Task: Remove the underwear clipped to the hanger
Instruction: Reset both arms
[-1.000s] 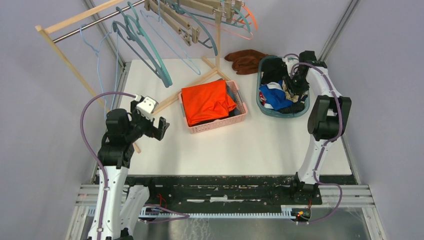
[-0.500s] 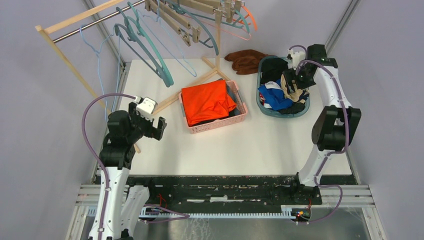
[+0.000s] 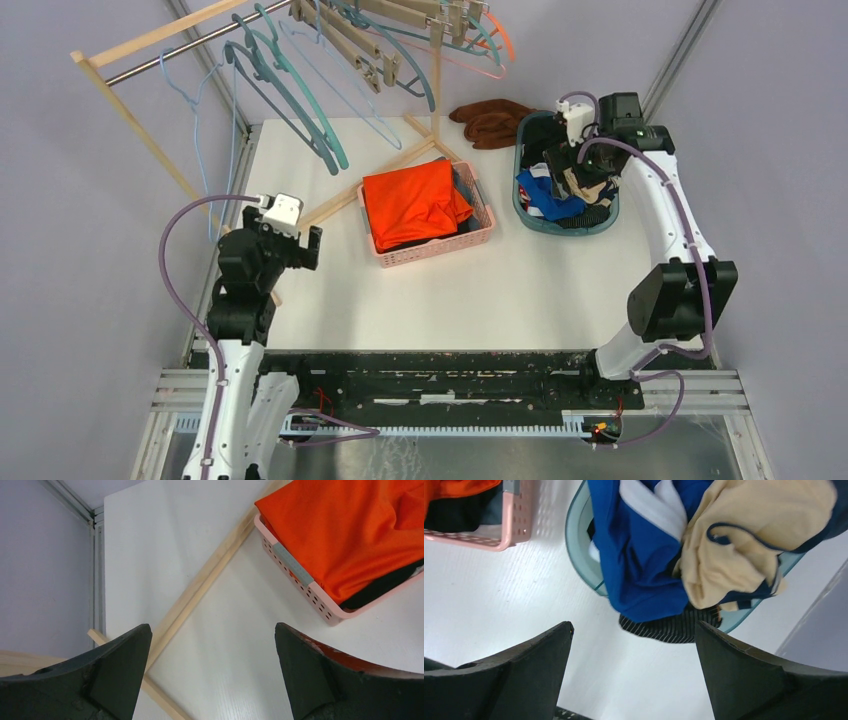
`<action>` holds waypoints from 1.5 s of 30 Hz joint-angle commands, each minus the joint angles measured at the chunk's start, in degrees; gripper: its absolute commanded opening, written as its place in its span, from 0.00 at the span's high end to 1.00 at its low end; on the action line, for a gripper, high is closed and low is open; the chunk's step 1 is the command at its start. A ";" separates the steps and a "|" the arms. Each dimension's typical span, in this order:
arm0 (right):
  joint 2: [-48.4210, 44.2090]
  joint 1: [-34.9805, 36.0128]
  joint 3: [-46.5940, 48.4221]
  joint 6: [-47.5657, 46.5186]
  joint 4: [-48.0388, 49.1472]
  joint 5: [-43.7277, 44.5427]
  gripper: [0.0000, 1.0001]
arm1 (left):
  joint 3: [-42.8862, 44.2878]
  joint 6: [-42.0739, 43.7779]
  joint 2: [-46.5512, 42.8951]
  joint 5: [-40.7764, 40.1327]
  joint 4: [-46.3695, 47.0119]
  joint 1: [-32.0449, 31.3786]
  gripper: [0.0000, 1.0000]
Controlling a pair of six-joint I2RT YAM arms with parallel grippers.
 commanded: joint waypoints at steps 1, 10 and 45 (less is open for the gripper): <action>-7.00 0.45 -4.33 6.40 1.57 -0.46 0.00 | -1.58 -3.29 -1.35 -2.78 9.30 0.17 0.01; -22.22 0.32 -21.55 11.63 11.02 6.52 0.00 | -4.65 -5.98 -1.61 -0.66 15.18 0.17 0.01; -59.84 0.32 -45.27 11.86 21.76 13.84 0.00 | -9.63 -8.99 -16.52 -1.56 15.54 2.10 0.01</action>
